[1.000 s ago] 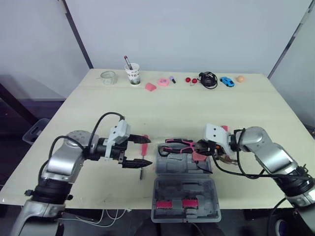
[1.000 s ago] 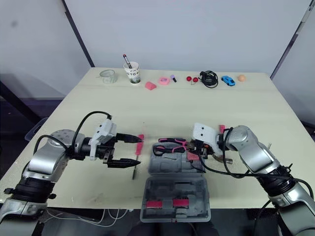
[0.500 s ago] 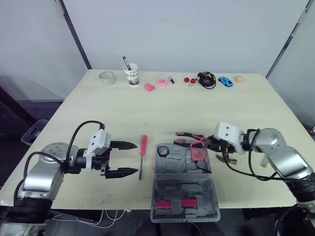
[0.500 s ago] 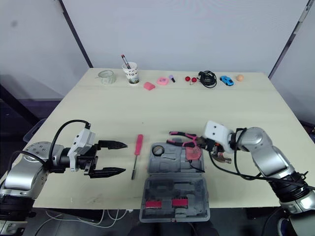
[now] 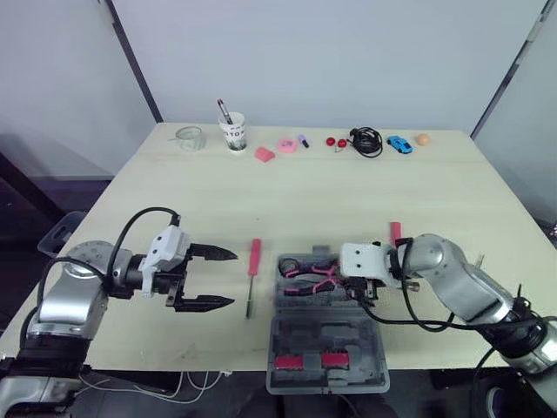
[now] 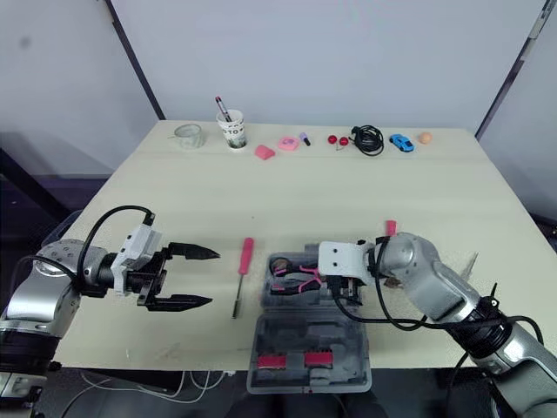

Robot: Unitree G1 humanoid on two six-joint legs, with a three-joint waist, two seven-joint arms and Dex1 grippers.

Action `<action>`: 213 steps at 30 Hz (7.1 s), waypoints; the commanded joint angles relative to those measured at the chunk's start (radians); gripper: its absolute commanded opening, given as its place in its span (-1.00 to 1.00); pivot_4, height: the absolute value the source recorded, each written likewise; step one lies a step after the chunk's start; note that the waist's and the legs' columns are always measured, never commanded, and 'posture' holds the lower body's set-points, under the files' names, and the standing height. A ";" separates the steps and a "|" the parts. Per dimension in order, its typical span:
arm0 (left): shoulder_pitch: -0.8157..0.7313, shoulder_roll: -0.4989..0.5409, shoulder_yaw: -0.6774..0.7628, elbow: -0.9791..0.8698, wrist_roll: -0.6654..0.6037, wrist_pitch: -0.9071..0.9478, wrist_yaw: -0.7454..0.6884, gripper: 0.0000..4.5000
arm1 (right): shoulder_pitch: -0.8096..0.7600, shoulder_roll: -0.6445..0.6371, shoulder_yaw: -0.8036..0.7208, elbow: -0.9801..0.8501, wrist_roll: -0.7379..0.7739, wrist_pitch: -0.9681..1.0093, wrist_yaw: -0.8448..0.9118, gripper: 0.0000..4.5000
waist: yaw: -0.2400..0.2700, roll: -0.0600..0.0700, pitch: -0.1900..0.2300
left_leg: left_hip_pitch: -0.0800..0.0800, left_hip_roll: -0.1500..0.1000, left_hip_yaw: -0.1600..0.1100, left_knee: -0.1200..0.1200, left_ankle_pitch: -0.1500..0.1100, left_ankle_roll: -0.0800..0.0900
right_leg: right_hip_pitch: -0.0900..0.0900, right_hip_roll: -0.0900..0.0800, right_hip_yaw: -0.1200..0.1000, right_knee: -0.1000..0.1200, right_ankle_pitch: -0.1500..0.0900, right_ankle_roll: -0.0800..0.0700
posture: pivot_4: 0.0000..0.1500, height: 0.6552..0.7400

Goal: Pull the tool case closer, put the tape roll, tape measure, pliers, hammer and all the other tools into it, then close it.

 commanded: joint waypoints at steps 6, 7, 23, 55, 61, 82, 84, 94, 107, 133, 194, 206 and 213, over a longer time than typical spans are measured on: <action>-0.011 0.019 -0.013 -0.018 -0.006 -0.013 -0.048 0.99 | -0.026 0.038 0.053 -0.009 -0.096 0.042 -0.005 -0.55 | 0.001 0.000 0.000 | 0.000 0.000 0.000 0.000 0.000 0.000 | 0.000 0.000 0.000 0.000 0.000 0.000 | 1.00 1.00; -0.011 0.020 -0.014 -0.018 -0.006 -0.012 -0.048 0.99 | -0.024 0.048 0.053 -0.006 -0.096 0.044 -0.006 -0.55 | 0.000 0.000 0.000 | 0.000 0.000 0.000 0.000 0.000 0.000 | 0.000 0.000 0.000 0.000 0.000 0.000 | 1.00 1.00; -0.017 0.018 -0.040 0.007 0.010 -0.037 -0.043 0.99 | -0.007 0.120 0.049 0.062 -0.102 0.025 0.001 -0.55 | 0.000 0.000 0.000 | 0.000 0.000 0.000 0.000 0.000 0.000 | 0.000 0.000 0.000 0.001 0.000 0.000 | 1.00 1.00; 0.001 -0.023 -0.018 0.014 -0.018 -0.060 -0.027 1.00 | 0.133 0.305 -0.237 0.292 0.258 -0.310 -0.027 -0.98 | -0.001 -0.001 -0.001 | 0.001 0.000 0.000 0.000 0.000 0.000 | 0.000 0.000 0.000 0.001 0.000 0.000 | 1.00 1.00; 0.005 -0.028 -0.016 0.007 -0.025 -0.061 -0.020 1.00 | 0.131 0.331 -0.228 0.437 0.232 -0.388 -0.050 -0.98 | -0.002 -0.001 0.000 | 0.001 0.000 0.000 0.000 0.000 0.000 | 0.001 0.000 0.000 0.001 0.000 0.000 | 1.00 1.00; 0.050 -0.035 -0.004 -0.033 -0.037 -0.045 0.022 1.00 | 0.134 0.298 -0.047 0.753 0.014 -0.272 -0.080 -0.98 | -0.001 0.004 -0.019 | 0.022 0.000 0.002 -0.002 0.000 0.000 | 0.017 0.000 0.002 0.002 -0.003 -0.005 | 1.00 1.00; 0.052 -0.037 -0.005 -0.033 -0.037 -0.045 0.025 1.00 | 0.129 0.299 -0.031 0.774 -0.001 -0.287 -0.081 -0.98 | -0.001 0.003 -0.026 | 0.023 0.000 0.002 -0.002 0.000 0.000 | 0.017 0.000 0.002 0.002 -0.003 -0.005 | 1.00 1.00; 0.052 -0.051 -0.005 -0.035 -0.033 -0.044 0.053 1.00 | 0.104 0.329 -0.071 0.778 0.023 -0.391 -0.113 -0.98 | -0.003 0.005 -0.029 | 0.037 0.001 0.002 -0.004 0.000 0.000 | 0.031 -0.001 0.002 -0.001 -0.005 -0.008 | 1.00 1.00; 0.113 -0.118 0.045 -0.089 -0.029 0.023 0.270 1.00 | 0.170 0.347 -0.297 0.453 0.223 -0.439 -0.137 -0.98 | -0.002 0.010 -0.020 | 0.014 0.001 0.001 -0.005 0.000 0.000 | 0.009 0.000 0.003 0.002 -0.003 -0.005 | 1.00 1.00; 0.426 -0.231 0.241 -0.194 -0.032 0.032 0.558 1.00 | 0.581 0.165 -0.857 0.196 0.593 -0.459 -0.183 0.30 | -0.002 0.007 -0.010 | 0.015 0.001 0.002 -0.008 0.000 0.000 | 0.009 -0.001 0.004 -0.002 -0.005 -0.008 | 1.00 1.00; 0.167 -0.108 -0.093 0.032 0.135 -0.028 0.163 -0.98 | 0.533 -0.039 -0.522 0.339 0.350 -0.613 0.103 -0.99 | 0.000 0.008 -0.007 | 0.015 0.000 0.005 -0.009 0.000 0.000 | 0.010 -0.002 0.002 -0.007 -0.005 -0.007 | 1.00 1.00; 0.040 -0.171 -0.216 0.124 0.215 -0.014 0.169 -0.98 | 0.411 0.000 -0.404 0.432 0.267 -0.640 0.110 -0.99 | 0.000 0.007 -0.006 | 0.014 0.000 0.004 -0.007 0.000 0.000 | 0.010 -0.001 0.003 -0.004 -0.004 -0.006 | 1.00 1.00; 0.012 -0.194 -0.239 0.163 0.242 -0.024 0.175 -0.98 | 0.393 0.010 -0.373 0.453 0.245 -0.654 0.111 -0.99 | 0.000 0.007 -0.006 | 0.015 0.000 0.004 -0.006 0.000 0.000 | 0.010 0.000 0.003 -0.002 -0.003 -0.004 | 1.00 1.00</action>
